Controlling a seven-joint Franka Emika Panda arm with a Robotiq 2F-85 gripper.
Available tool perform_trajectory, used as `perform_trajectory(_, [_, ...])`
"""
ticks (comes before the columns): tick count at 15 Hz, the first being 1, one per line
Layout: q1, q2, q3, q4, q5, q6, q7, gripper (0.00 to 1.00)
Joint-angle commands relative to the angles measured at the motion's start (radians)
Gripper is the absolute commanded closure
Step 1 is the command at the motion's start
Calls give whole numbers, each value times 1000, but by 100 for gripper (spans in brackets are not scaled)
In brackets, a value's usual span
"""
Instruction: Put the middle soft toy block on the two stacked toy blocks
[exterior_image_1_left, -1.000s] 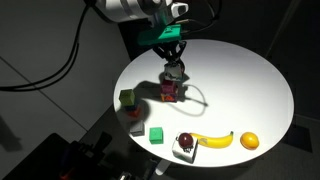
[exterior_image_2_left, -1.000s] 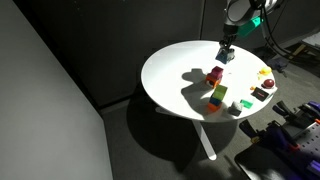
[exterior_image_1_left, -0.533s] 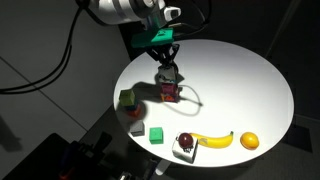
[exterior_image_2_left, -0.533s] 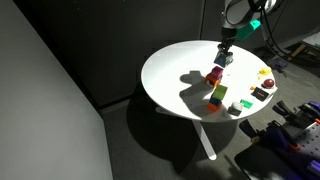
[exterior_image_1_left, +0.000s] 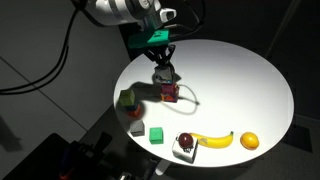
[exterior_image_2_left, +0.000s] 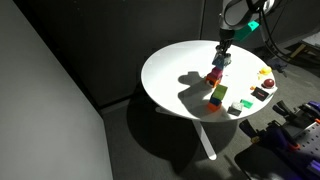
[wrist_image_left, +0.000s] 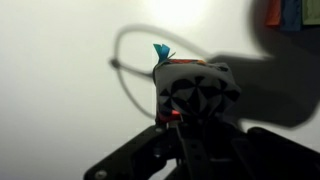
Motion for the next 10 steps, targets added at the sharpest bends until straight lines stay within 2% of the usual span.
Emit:
perform_trajectory(1, [4,-4,-3,-9,-12,13,9,93])
perform_trajectory(10, [3,36,-7,20,-10,13,16,93])
